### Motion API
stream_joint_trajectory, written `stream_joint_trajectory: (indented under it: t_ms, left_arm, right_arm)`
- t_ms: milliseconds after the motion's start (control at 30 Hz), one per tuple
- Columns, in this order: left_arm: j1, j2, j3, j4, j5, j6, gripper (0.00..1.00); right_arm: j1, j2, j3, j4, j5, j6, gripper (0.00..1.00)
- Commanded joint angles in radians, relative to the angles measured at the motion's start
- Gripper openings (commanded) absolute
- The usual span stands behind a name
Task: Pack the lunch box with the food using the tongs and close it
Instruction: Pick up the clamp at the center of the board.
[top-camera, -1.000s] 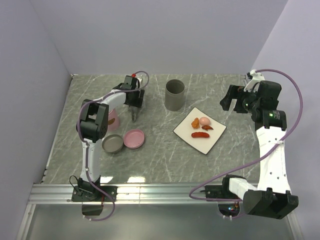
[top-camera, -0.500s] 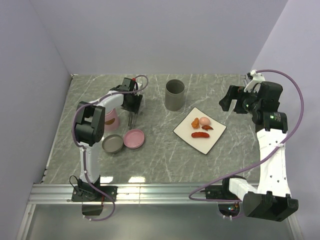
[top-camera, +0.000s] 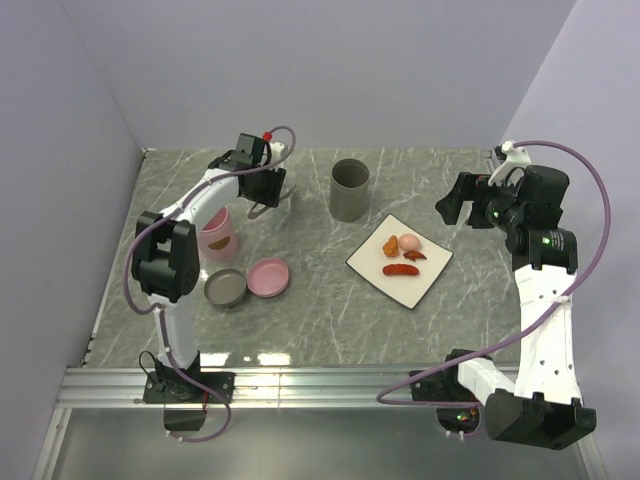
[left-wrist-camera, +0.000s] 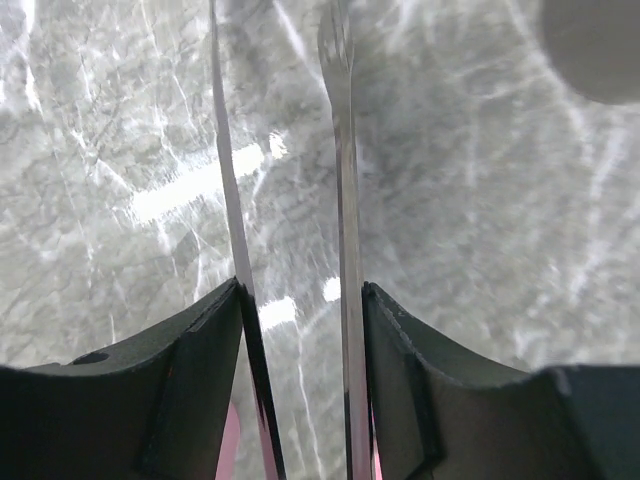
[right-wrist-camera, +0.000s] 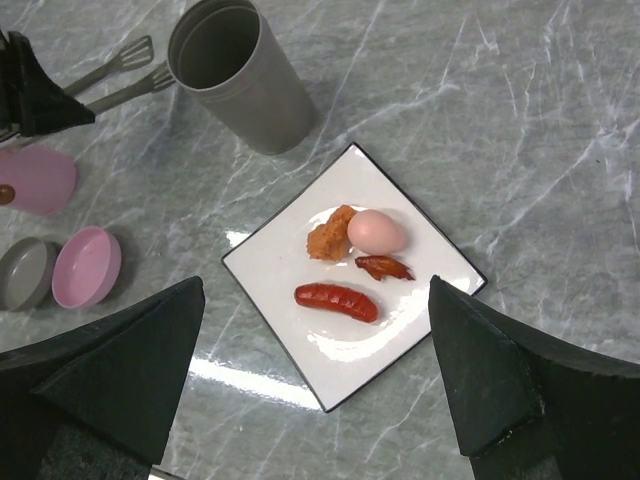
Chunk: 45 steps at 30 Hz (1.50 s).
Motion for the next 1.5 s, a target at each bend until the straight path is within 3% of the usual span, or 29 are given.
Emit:
stream_joint_trajectory:
  t_ms: [0,167,433,567,733,900,1067,1133,1267,1300,1367,1467]
  left_arm:
    - [-0.004,-0.098,0.034,-0.042,0.067,0.028,0.54]
    - [0.002,-0.183,0.026,-0.082,0.155,0.019,0.51]
    - [0.031,-0.353,0.029,-0.165,0.404,-0.015,0.45]
    - [0.039,-0.413,0.035,-0.208,0.498,-0.058,0.44]
    - [0.042,-0.473,0.02,-0.223,0.627,-0.099,0.44]
    - [0.042,-0.516,-0.019,-0.22,0.764,-0.124,0.44]
    - [0.042,-0.545,-0.049,-0.234,0.856,-0.128,0.44]
    - [0.042,-0.556,-0.058,-0.236,0.886,-0.131,0.44]
    - [0.042,-0.576,-0.077,-0.233,0.913,-0.134,0.45]
    - [0.042,-0.586,-0.083,-0.233,0.916,-0.136,0.45]
    - [0.042,-0.592,-0.097,-0.246,0.929,-0.125,0.45]
    - [0.042,-0.599,-0.108,-0.272,0.952,-0.096,0.45]
  right_arm:
    - [-0.002,-0.014,-0.008,0.041,-0.032,-0.011,1.0]
    - [0.027,0.004,0.009,0.057,-0.027,-0.011,1.0]
    - [0.275,0.012,0.054,0.121,0.183,-0.134,1.0]
    - [0.294,0.035,0.071,0.12,0.181,-0.302,0.98]
    - [0.393,-0.084,0.034,0.269,0.169,-0.506,1.0]
    - [0.593,-0.199,-0.125,0.503,0.099,-0.599,1.0]
    - [0.89,-0.203,-0.207,0.634,0.299,-0.762,1.0]
    - [0.974,-0.183,-0.221,0.637,0.301,-0.833,1.0]
    - [1.099,-0.135,-0.236,0.626,0.327,-1.009,1.0]
    - [1.139,-0.115,-0.241,0.647,0.43,-1.02,1.0]
    - [1.197,-0.057,-0.247,0.696,0.497,-1.066,1.0]
    - [1.214,-0.02,-0.251,0.73,0.505,-1.111,0.99]
